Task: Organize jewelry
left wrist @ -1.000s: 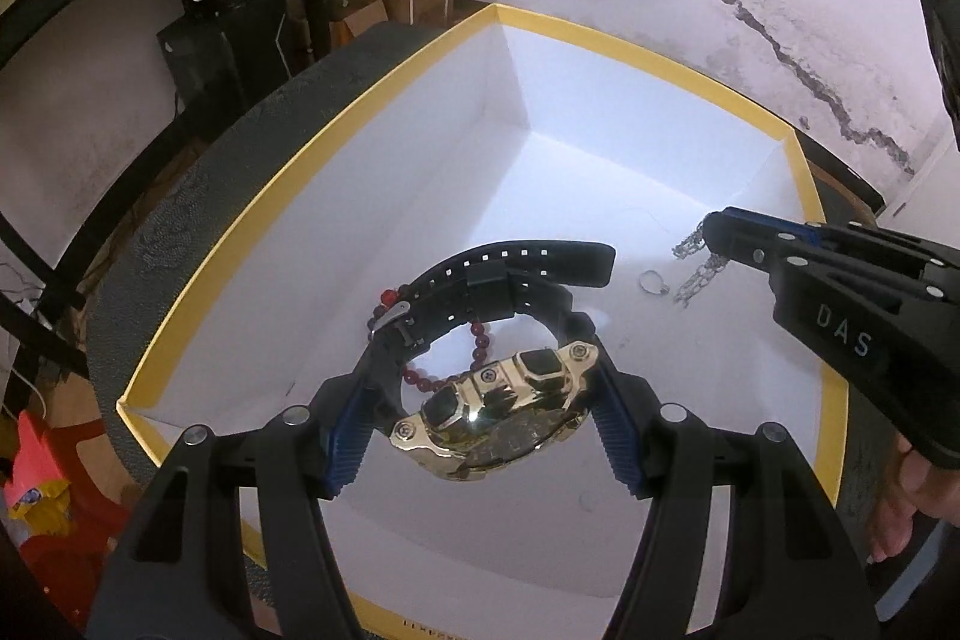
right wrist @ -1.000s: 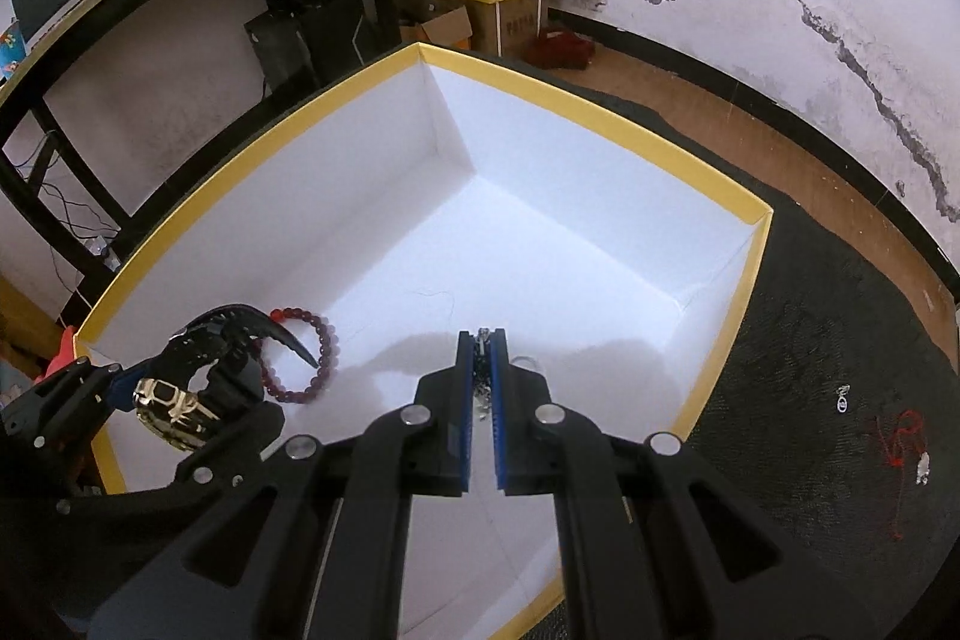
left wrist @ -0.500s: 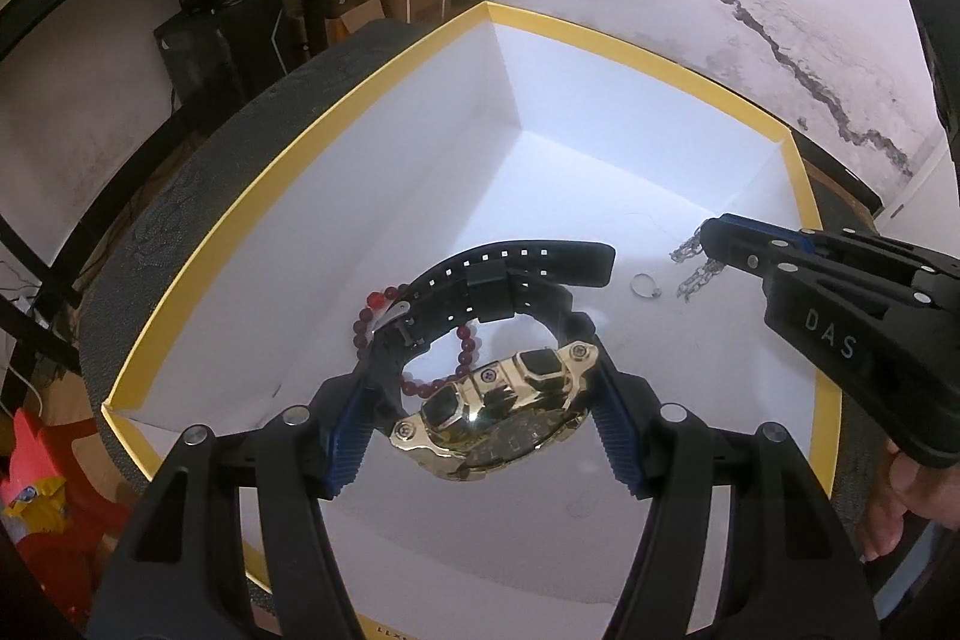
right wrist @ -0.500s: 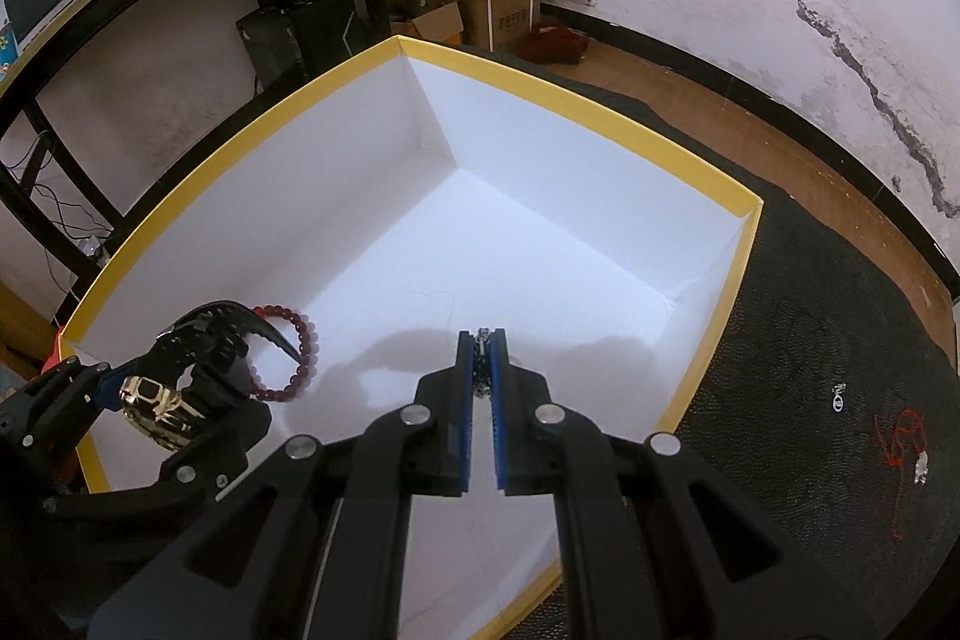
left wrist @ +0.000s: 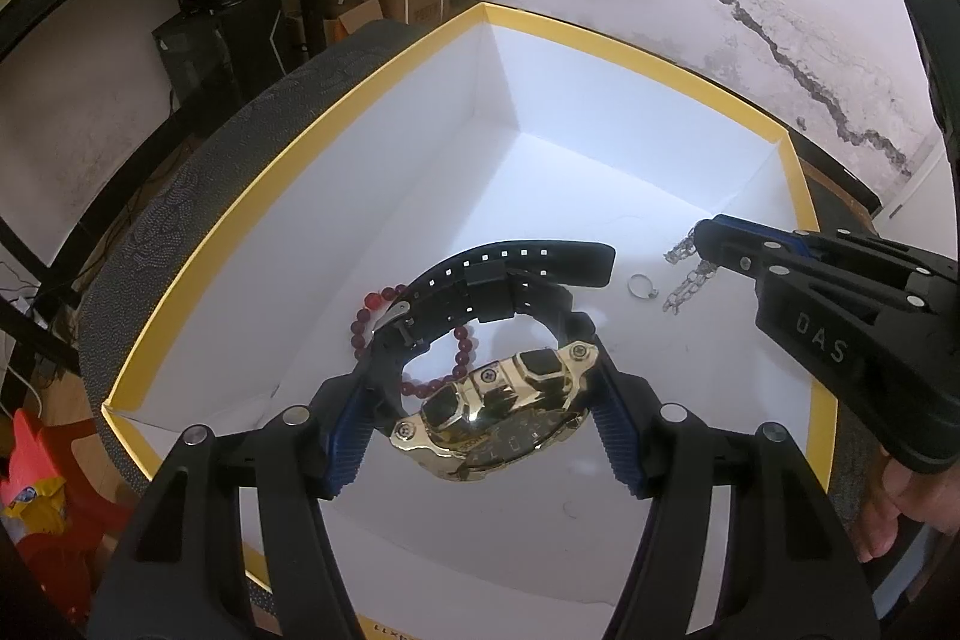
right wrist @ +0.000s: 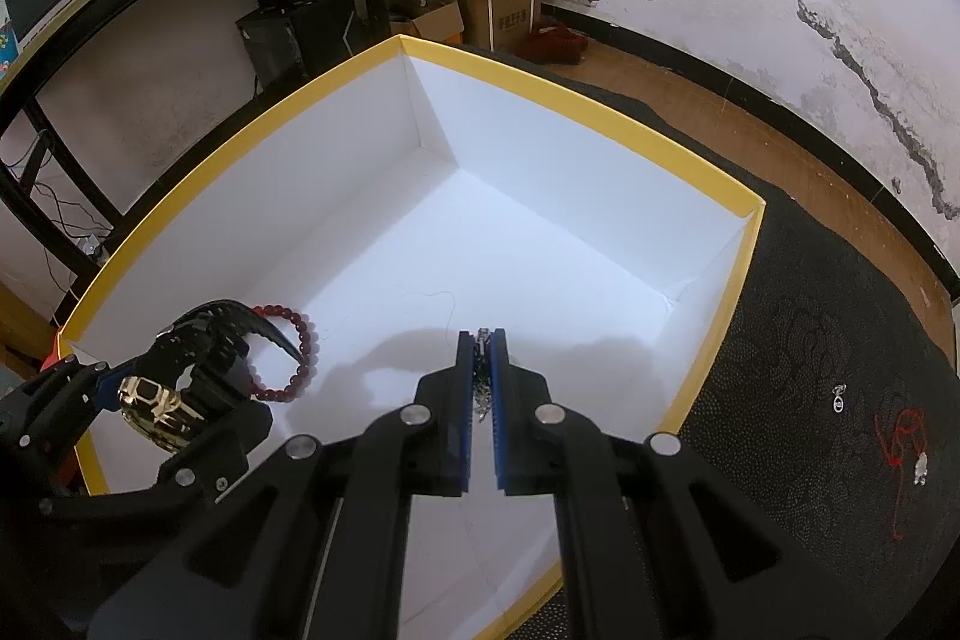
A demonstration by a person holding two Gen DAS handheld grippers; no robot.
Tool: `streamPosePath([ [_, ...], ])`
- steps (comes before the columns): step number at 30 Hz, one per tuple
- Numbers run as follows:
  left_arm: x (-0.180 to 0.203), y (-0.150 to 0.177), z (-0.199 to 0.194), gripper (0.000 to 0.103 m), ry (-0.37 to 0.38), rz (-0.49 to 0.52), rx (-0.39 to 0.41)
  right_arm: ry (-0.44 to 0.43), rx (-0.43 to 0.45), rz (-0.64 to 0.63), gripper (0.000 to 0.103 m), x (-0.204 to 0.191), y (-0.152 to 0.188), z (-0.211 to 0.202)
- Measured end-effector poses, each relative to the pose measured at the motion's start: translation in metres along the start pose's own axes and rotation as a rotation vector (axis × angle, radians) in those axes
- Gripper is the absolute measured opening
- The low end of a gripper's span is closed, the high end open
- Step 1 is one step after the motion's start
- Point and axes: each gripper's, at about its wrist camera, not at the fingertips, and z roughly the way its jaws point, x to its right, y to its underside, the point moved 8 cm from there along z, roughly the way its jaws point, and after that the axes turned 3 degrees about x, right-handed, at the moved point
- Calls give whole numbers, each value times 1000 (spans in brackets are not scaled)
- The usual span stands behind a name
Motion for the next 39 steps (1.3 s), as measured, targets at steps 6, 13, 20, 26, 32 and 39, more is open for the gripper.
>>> streamPosePath([
  [6,2,0,0,63,1,-1,0,2,4,-1,6,-2,-2,1],
  [13,2,-2,-2,64,4,8,-2,15,16,-2,6,-5,-7,0],
  [20,2,-10,-17,94,-8,-10,44,8,104,48,97,1,-25,-21],
  [26,10,-9,-25,97,12,-3,56,16,127,38,97,-1,-30,-36],
  [32,12,-9,-33,97,12,-10,75,11,150,44,97,6,-23,-66],
  [39,31,-6,-48,97,21,19,111,69,259,37,97,51,20,-149],
])
